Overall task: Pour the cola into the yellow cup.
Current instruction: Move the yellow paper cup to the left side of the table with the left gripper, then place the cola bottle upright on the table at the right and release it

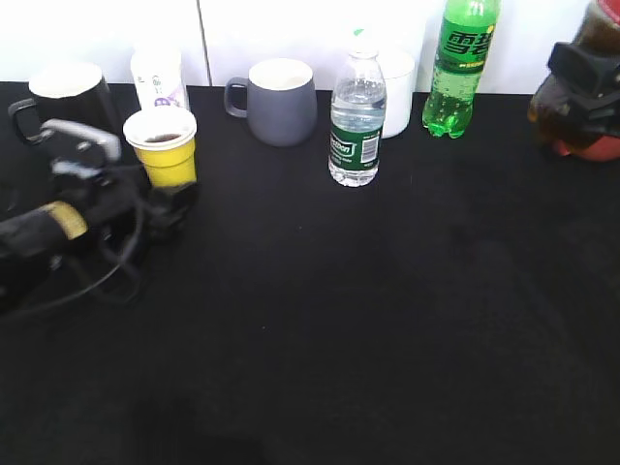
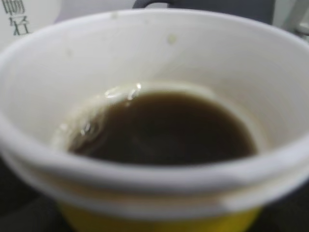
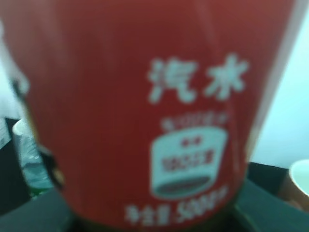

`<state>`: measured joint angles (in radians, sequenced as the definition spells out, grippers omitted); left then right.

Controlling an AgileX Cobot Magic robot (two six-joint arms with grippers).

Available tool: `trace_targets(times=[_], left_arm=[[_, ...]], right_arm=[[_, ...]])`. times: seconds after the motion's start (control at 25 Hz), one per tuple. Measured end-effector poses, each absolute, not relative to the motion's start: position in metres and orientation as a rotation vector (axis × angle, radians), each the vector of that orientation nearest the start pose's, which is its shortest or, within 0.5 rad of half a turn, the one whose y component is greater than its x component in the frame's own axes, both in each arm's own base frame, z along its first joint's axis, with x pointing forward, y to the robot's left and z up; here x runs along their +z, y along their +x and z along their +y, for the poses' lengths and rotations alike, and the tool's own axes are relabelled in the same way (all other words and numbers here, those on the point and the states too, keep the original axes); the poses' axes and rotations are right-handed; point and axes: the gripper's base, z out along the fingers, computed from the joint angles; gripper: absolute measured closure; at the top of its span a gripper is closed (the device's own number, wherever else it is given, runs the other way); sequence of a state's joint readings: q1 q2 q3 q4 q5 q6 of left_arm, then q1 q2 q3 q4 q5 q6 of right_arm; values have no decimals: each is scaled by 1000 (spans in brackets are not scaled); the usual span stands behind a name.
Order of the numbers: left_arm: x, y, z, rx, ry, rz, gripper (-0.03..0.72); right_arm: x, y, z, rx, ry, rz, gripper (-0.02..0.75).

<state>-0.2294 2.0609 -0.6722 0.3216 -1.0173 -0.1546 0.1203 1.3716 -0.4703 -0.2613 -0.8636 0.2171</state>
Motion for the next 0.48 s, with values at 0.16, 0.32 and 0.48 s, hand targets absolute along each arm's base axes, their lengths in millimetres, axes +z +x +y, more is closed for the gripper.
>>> trace_targets(times=[0.16,0.32,0.48], left_arm=[[105,285,-88,-376,377,1906,114],[157,245,-82,-387,430,1774,114],[210,220,-86,-457,515,1605,114]], right_arm=[[237,258,48,283,-189,1554,371],[187,281,45,245,-129,1652,371],[146,315,48,219,-141,1699,371]])
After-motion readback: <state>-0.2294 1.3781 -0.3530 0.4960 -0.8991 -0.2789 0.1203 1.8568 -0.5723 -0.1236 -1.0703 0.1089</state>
